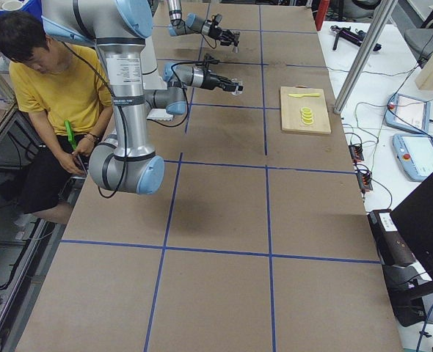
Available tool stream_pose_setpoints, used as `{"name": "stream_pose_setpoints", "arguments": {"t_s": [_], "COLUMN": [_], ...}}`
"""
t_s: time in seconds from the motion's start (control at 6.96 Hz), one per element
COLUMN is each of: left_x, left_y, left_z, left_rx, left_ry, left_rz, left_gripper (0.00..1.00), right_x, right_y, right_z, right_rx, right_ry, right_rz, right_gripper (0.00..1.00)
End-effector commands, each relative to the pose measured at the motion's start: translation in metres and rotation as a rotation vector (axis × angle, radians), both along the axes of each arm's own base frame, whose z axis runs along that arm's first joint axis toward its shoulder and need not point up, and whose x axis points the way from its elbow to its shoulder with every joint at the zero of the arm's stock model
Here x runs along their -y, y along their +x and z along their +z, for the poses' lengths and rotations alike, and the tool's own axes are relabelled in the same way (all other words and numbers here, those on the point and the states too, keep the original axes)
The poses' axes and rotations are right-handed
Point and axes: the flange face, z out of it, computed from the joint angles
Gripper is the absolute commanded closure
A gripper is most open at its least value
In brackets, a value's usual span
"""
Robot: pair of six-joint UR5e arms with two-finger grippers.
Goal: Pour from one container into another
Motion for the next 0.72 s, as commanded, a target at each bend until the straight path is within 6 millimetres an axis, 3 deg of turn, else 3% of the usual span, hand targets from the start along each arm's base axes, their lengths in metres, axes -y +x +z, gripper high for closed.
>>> {"name": "stream_pose_setpoints", "arguments": {"t_s": [0.0, 0.57], "left_x": [-0.012, -0.021], "left_y": [0.011, 0.027], "left_z": [0.008, 0.008], "left_rx": [-0.018, -0.019], "left_ry": [-0.018, -0.014], "left_rz": [0.029, 0.032], "left_gripper": [1.0, 1.0], "right_x": [0.0, 0.0], "right_y": [0.0, 0.0], "right_z": [0.0, 0.0], "right_rx": [0.0, 0.0], "right_ry": [0.0, 0.0], "right_rz": [0.0, 0.0], "right_gripper": [1.0, 1.0]}}
